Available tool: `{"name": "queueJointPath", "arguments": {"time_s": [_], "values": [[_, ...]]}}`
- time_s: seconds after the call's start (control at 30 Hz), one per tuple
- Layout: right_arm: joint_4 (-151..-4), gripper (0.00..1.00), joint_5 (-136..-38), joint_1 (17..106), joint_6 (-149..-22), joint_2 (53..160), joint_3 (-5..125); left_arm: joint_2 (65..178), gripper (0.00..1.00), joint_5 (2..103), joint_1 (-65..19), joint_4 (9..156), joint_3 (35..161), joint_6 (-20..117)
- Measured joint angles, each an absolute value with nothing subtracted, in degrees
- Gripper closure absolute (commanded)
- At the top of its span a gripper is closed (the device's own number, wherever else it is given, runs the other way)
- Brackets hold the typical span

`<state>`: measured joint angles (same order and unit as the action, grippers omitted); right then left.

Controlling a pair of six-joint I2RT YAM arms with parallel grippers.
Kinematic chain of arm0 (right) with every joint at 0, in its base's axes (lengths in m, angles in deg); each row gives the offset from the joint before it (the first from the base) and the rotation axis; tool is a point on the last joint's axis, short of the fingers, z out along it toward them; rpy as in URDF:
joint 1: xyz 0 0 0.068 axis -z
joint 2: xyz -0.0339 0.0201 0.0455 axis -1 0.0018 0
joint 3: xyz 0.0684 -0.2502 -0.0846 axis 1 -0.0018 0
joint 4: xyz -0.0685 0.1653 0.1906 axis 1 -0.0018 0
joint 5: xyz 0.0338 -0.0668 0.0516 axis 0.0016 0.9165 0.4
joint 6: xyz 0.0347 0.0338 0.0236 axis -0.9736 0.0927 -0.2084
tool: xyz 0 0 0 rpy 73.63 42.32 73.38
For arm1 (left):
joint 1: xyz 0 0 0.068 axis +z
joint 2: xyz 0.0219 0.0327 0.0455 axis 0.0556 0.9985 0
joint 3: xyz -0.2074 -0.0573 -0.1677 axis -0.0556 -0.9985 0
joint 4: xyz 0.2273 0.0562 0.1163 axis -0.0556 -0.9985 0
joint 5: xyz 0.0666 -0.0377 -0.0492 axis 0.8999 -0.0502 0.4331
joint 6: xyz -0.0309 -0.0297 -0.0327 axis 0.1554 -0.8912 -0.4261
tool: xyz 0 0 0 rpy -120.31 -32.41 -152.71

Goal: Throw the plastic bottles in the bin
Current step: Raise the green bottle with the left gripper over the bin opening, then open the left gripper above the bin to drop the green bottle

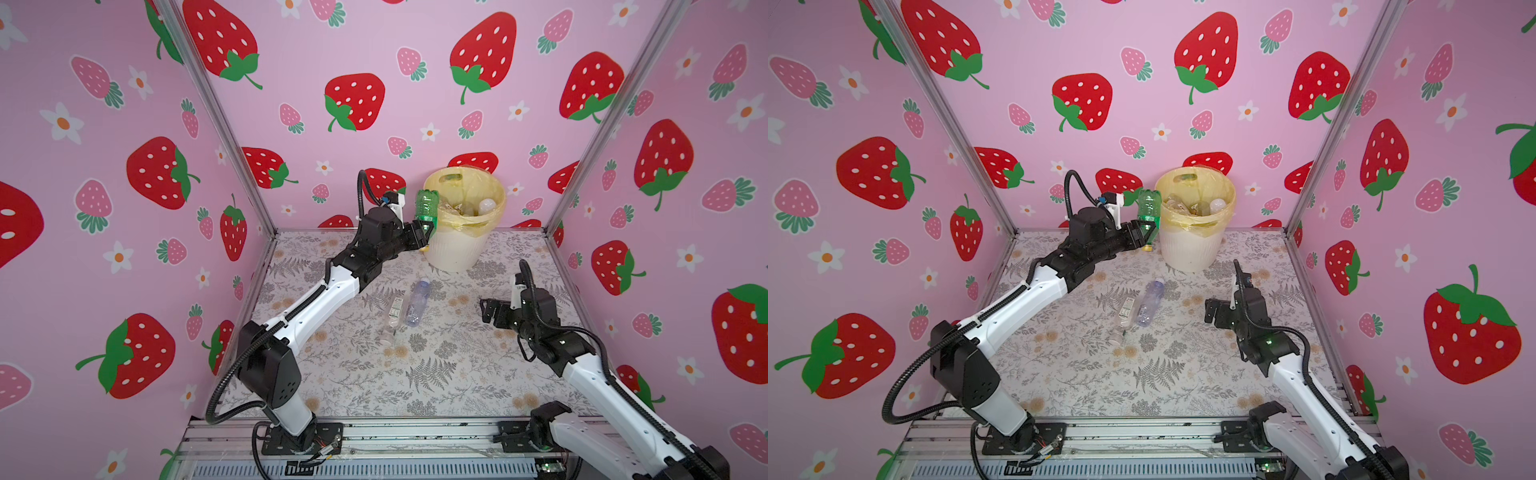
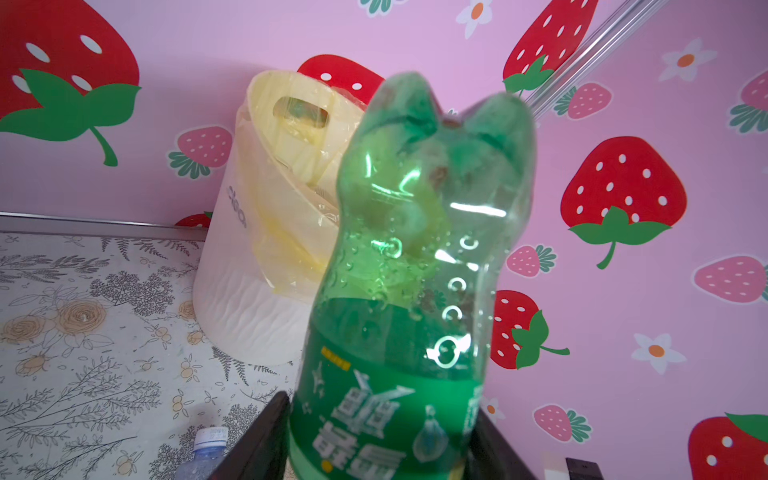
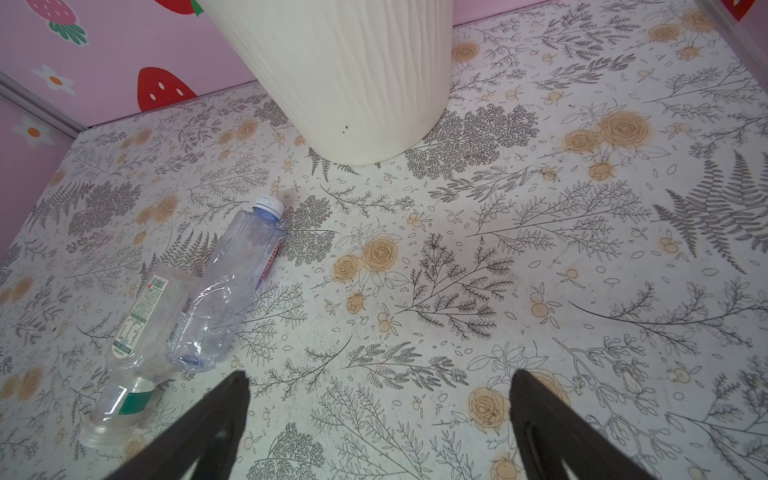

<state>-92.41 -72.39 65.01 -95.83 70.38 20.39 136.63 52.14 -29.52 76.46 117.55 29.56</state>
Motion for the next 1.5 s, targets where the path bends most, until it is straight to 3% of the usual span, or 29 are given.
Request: {"name": "queueJointPath", "arguments": {"time_s": [0.23,0.4,0.47,0.5,0.57,0.73,1.17,1.5], "values": [[-92.3,0.01,-72.4,65.0,-95.9,70.4,20.3,147.5,0.55,51.0,-30.7,71.3,136.6,30.6],[-91.2,0.01,-72.8,65.0,-96.1,71.8,20.1,167.8,0.30,50.0,-31.2,66.6,170.5,29.3],[-91.2,0.01,-73.4,65.0,-96.3,73.0,20.1,177.2,0.25,49.4,-31.0,66.1,184.4,27.0],[-91.2,0.01,-73.6,65.0,-96.3,73.3,20.1,180.1,0.14,48.9,-30.9,66.1,187.4,25.6],[-91.3,0.01,-73.8,65.0,-96.3,73.3,20.1,181.3,0.01,48.0,-30.5,66.6,184.8,22.9],[-91.3,0.01,-73.7,65.0,-96.3,71.9,20.2,174.6,0.01,49.1,-29.4,69.7,169.1,21.7],[-91.0,0.01,-74.4,65.0,-96.4,74.1,20.2,161.7,0.01,46.0,-29.3,67.8,166.2,24.7],[-89.4,0.01,-75.7,65.0,-96.8,75.4,20.3,147.2,0.01,47.1,-29.1,65.2,146.5,32.1]]}}
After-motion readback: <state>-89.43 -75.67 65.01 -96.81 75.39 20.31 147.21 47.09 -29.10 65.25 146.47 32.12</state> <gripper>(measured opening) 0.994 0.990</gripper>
